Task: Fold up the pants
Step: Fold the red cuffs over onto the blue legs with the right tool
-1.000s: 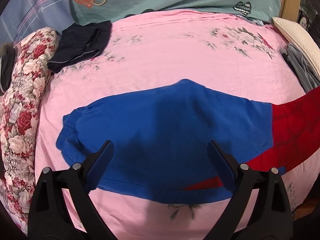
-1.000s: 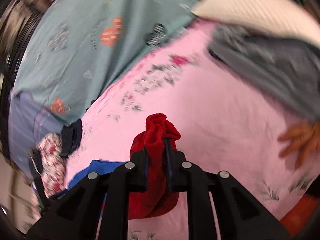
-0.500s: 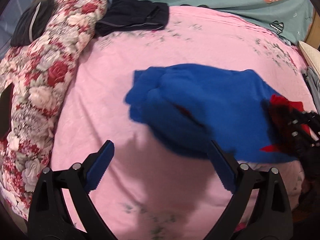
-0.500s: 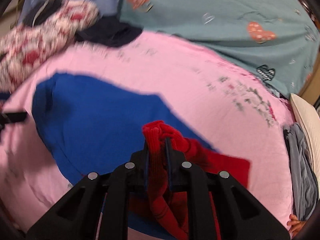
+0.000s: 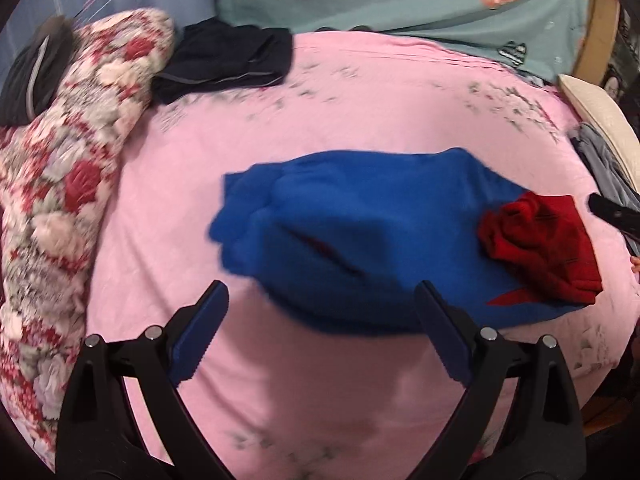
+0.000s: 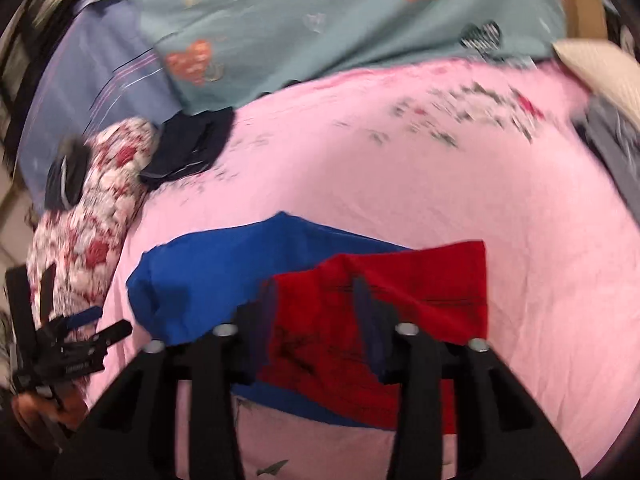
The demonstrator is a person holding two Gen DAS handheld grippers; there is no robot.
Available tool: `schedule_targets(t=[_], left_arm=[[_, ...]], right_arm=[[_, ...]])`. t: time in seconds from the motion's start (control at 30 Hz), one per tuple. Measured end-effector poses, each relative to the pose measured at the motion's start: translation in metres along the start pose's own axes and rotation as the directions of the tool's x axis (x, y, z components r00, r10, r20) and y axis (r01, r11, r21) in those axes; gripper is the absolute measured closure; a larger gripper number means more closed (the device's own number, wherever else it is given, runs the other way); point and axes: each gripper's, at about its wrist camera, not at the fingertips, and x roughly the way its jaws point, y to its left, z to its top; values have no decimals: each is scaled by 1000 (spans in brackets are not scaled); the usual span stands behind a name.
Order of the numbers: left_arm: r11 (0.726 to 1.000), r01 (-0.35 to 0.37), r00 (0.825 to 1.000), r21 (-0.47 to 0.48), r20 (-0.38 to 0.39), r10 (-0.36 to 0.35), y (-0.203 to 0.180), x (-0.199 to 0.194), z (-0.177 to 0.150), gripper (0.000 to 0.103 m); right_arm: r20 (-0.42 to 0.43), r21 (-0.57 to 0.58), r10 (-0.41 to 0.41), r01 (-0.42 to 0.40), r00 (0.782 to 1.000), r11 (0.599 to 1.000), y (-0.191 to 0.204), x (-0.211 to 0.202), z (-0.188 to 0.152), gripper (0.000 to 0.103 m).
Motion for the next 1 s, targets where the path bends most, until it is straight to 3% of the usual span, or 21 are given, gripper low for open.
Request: schedule_targets(t=[0.17,0.27,0.33,0.43,0.47,0.57,0.73,0.83,0.93,1.0], left_arm=[[1000,25,999,12,-21,-25,-23,8,9,8],[1000,-13,1000,22,-28,14,-17,9,7,8],[999,-40,999,11,-34,40,-4,8,5,8],[995,-94,995,-37,-24,94,27,2,4,8],[993,-107,994,-56,-27,106,37,2,3,8],[977,-147,989,-153,-49,141,77,3,0,8],[938,-196,980,-286,-43,192,135,-10,-8,8],[928,-151,988,-342,-37,147,157,-11,-10,8],[937,-18,998,-348,-63,-4,163,7,-4,8],[937,75,992,-340,-73,-105,157,19,3,8]], right_arm=[[-62,-20,52,-53,997,998,4,37,-4,78],[-205,-132,-23,-4,978,991,16,80,-36,78],[-167,-216,-64,27,984,976,24,77,-42,78],[-120,-196,-61,37,991,980,34,50,-25,76],[-70,-197,-43,29,997,980,41,36,-18,71],[-32,-266,29,-37,999,963,74,20,-11,49],[-52,-491,122,-131,991,861,164,30,-27,46],[-110,-547,159,-194,981,814,208,50,-37,46],[-159,-564,127,-196,979,802,232,71,-44,45],[-182,-569,102,-189,978,800,233,77,-53,45]])
